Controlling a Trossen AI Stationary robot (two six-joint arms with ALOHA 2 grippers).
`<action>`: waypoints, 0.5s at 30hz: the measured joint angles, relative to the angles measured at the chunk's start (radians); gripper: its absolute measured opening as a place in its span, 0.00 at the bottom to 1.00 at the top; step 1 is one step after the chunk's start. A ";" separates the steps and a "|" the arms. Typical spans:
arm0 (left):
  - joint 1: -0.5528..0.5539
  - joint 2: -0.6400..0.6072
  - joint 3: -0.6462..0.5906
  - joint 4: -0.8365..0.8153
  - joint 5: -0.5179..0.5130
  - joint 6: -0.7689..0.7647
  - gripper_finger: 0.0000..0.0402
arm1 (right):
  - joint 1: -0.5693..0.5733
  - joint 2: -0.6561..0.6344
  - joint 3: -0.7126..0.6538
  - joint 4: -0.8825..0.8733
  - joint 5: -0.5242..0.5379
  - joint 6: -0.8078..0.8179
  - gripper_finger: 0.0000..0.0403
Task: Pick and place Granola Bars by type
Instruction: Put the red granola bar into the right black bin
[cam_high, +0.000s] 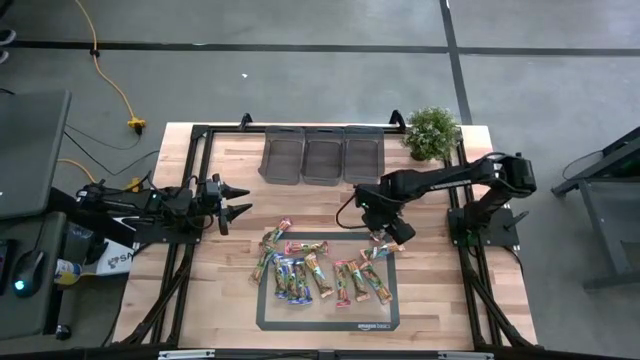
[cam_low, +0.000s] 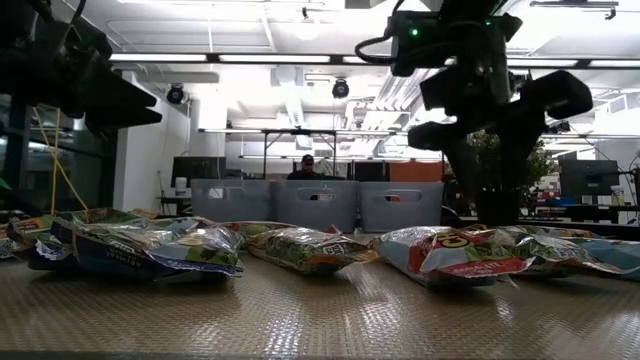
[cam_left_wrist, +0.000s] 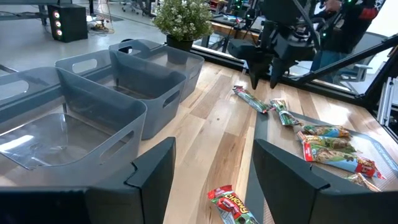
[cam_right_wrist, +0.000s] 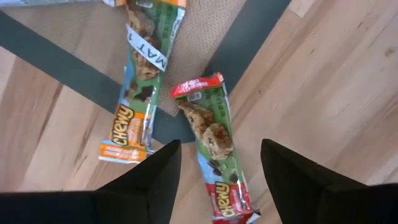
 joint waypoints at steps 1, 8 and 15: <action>0.000 0.000 0.000 0.000 0.000 0.000 0.53 | -0.004 0.000 0.000 -0.014 -0.002 0.000 0.51; 0.000 0.000 0.000 0.000 0.000 0.000 0.53 | -0.054 -0.051 -0.059 -0.056 -0.026 0.002 0.51; 0.000 0.000 0.000 0.000 0.000 0.000 0.53 | -0.076 -0.190 -0.241 0.063 0.004 -0.018 0.51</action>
